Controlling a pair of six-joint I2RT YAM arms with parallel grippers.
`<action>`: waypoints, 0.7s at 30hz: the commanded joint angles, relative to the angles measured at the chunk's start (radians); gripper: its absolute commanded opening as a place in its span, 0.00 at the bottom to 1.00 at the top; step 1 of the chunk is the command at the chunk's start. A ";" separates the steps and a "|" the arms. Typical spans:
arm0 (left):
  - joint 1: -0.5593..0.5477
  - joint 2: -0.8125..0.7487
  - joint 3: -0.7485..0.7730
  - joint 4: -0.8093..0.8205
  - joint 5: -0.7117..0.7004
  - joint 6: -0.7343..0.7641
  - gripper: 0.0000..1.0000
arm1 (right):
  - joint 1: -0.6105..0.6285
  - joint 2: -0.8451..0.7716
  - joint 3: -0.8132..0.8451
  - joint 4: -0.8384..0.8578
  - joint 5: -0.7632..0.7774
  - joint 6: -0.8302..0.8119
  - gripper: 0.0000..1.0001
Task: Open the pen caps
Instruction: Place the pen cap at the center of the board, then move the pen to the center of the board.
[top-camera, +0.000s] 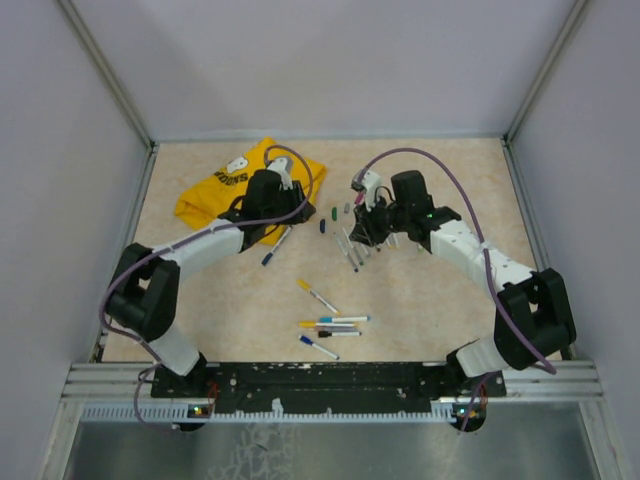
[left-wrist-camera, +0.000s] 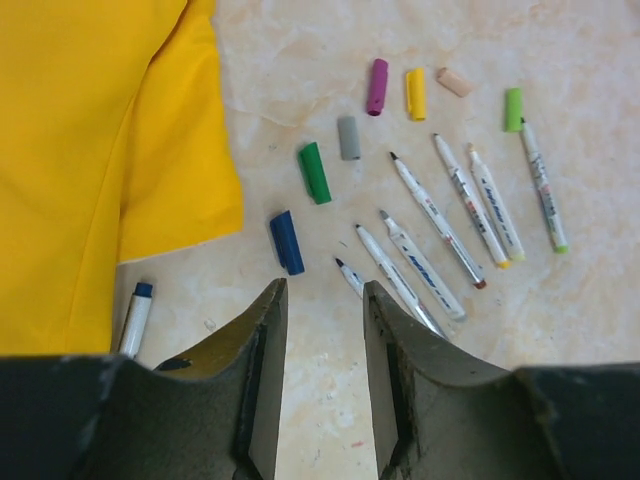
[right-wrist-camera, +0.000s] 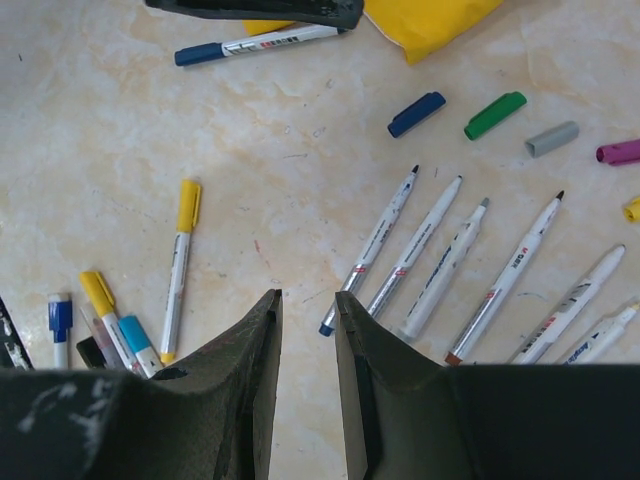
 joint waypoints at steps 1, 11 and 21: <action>0.004 -0.125 -0.126 0.139 0.067 0.033 0.44 | -0.007 -0.056 -0.008 0.020 -0.057 -0.028 0.28; 0.011 -0.364 -0.398 0.378 0.341 0.059 0.53 | -0.007 -0.100 -0.029 0.004 -0.239 -0.110 0.28; 0.023 -0.577 -0.671 0.596 0.368 0.039 0.81 | -0.006 -0.139 -0.059 0.000 -0.375 -0.182 0.29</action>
